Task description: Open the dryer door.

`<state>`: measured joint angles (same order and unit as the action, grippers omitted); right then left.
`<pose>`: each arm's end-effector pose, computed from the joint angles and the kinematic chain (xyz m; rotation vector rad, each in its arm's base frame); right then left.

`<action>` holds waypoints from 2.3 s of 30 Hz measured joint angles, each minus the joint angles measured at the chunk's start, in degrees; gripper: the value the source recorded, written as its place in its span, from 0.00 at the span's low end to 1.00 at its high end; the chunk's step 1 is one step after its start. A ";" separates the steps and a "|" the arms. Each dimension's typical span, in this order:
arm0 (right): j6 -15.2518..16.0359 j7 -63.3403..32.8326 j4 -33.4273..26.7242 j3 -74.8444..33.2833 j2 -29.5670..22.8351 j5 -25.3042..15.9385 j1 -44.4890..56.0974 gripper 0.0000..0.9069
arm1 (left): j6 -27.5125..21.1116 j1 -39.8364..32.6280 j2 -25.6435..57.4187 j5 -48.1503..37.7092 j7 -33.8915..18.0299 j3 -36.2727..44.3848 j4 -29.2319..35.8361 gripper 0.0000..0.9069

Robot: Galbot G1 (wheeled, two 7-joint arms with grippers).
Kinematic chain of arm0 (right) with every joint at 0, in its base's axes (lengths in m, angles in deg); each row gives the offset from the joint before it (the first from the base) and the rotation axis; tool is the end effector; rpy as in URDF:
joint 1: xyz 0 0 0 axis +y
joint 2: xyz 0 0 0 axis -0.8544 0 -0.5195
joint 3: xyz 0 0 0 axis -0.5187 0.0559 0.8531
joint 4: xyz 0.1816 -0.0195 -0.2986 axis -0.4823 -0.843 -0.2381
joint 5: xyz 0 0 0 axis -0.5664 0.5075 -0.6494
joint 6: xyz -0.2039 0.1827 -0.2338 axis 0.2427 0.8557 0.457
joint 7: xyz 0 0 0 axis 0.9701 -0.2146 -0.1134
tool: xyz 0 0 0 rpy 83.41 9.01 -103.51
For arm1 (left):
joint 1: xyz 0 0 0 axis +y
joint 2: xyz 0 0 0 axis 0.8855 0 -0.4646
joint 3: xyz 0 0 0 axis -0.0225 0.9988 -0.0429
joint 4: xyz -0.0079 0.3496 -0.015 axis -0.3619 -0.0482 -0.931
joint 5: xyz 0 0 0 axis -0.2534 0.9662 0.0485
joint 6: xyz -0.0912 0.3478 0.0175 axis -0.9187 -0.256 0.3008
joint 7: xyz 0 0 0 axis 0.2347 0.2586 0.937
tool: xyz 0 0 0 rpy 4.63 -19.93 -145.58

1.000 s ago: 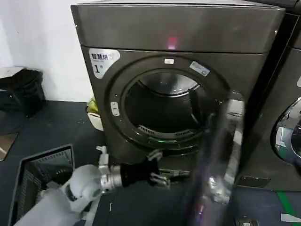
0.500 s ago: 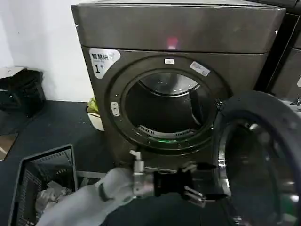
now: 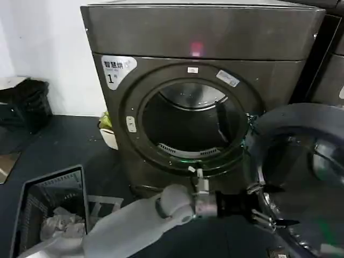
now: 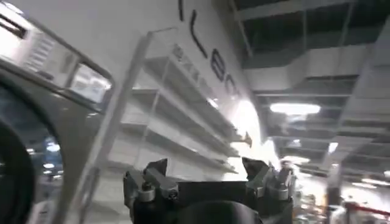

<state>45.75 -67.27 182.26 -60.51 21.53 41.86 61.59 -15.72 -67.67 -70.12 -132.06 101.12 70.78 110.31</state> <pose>-0.0579 -0.4202 -0.0643 1.6423 2.3241 -0.6457 0.3719 -0.2165 -0.2023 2.2112 2.0913 -0.1172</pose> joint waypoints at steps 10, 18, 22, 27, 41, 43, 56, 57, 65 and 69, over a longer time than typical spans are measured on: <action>0.80 0.04 -0.46 -3.49 1.18 0.03 1.26 1.00 | 0.53 -2.53 -5.07 0.29 -0.80 1.94 -5.95 1.00; -0.09 -0.07 -0.28 -3.31 1.08 -0.04 0.92 1.00 | 1.28 -4.06 -8.36 0.94 -4.42 2.38 -10.27 1.00; -0.55 0.33 0.00 -2.95 0.93 0.25 0.80 1.00 | 1.58 -4.48 -9.32 0.90 -6.02 2.22 -11.93 1.00; -0.64 0.82 0.41 -2.80 0.98 0.42 0.66 1.00 | 4.03 -4.21 -8.78 0.55 -6.00 1.95 -11.81 1.00; -0.28 0.30 -0.23 -2.26 1.55 1.60 -0.83 1.00 | 22.10 -1.90 0.93 0.18 -12.81 1.39 -6.19 1.00; -0.19 -0.30 0.01 -2.58 1.94 1.29 -1.21 1.00 | 22.86 -1.85 3.87 -1.12 -13.42 1.17 -3.94 1.00; 0.92 -4.43 2.58 -4.38 3.63 -5.02 -4.22 1.00 | 18.31 3.21 30.07 0.08 -17.28 -2.27 10.48 1.00; 0.81 -5.13 2.76 -4.18 3.64 -4.89 -4.52 1.00 | 17.77 3.65 32.11 0.55 -17.06 -2.09 11.14 1.00; 0.07 -6.40 2.87 -2.96 3.43 -5.56 -6.18 1.00 | 11.75 7.14 48.15 2.55 -13.84 -3.60 13.63 1.00; -0.28 -6.29 2.48 -1.13 3.06 -5.28 -7.29 1.00 | 8.25 9.99 55.61 8.05 -9.97 -5.72 13.86 1.00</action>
<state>45.47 -73.55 184.74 -61.65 24.59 36.58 54.30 -7.47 -57.68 -14.50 -124.01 91.15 65.06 124.18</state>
